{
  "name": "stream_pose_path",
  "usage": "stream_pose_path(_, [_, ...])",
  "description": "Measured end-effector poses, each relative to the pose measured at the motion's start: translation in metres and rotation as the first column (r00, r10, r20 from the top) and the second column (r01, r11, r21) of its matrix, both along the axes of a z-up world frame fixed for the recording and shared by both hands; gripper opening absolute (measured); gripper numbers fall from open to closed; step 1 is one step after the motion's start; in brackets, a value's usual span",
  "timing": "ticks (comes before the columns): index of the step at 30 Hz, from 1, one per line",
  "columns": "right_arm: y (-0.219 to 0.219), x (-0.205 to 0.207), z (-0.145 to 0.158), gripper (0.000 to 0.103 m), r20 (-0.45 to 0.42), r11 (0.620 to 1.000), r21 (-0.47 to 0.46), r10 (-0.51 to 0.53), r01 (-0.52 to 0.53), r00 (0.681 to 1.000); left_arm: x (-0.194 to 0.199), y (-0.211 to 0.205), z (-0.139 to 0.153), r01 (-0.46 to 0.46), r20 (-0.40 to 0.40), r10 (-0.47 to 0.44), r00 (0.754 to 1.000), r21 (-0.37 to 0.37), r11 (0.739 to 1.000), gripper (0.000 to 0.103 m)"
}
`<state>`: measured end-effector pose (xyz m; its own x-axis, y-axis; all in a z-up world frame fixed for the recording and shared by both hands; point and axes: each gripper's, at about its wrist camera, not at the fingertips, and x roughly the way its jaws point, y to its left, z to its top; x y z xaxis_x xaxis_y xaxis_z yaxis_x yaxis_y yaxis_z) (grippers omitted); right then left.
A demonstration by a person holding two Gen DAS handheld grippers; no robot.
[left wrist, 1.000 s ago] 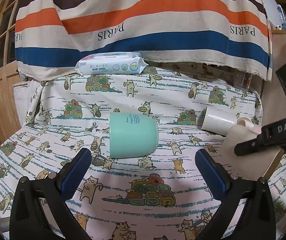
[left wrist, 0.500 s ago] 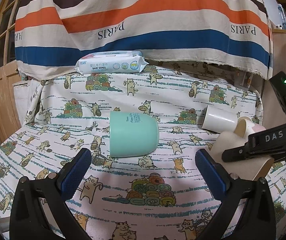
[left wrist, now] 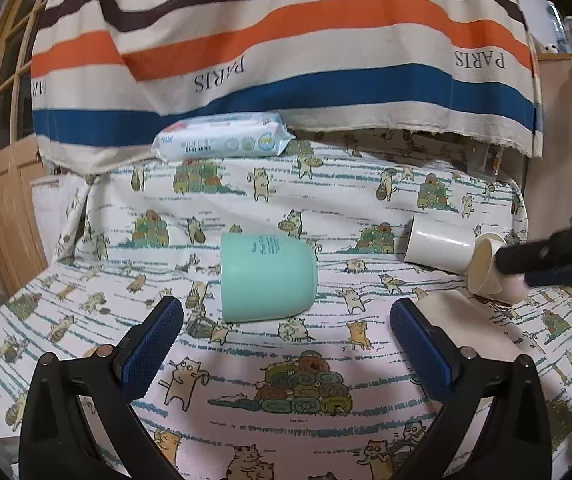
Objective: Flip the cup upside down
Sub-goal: 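Lift the beige cup with the right tool and set it near the left tool, then close the left tool on the beige cup while the right tool opens and withdraws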
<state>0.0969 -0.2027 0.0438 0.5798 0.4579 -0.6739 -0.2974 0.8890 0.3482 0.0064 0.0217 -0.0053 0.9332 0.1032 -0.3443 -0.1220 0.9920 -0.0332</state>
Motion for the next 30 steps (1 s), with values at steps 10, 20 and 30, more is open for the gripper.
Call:
stream_pose_path(10, [-0.059,-0.040,0.009,0.096,0.354,0.995,-0.039,-0.069,0.089,0.933,-0.006,-0.006,0.004,0.009,0.036,-0.011,0.999,0.033,0.999,0.103])
stream_pose_path(20, [-0.091,-0.055,-0.015,0.103,0.462,0.984,-0.077,-0.110,0.163,0.880,-0.007,-0.012,0.004,0.033,0.040,-0.035,0.999,0.047,0.998,0.103])
stream_pose_path(30, [-0.120,-0.067,-0.026,0.103,0.533,0.956,-0.045,-0.224,0.291,0.816,-0.008,-0.018,0.005,0.014,0.037,-0.017,0.999,0.079,0.997,0.103])
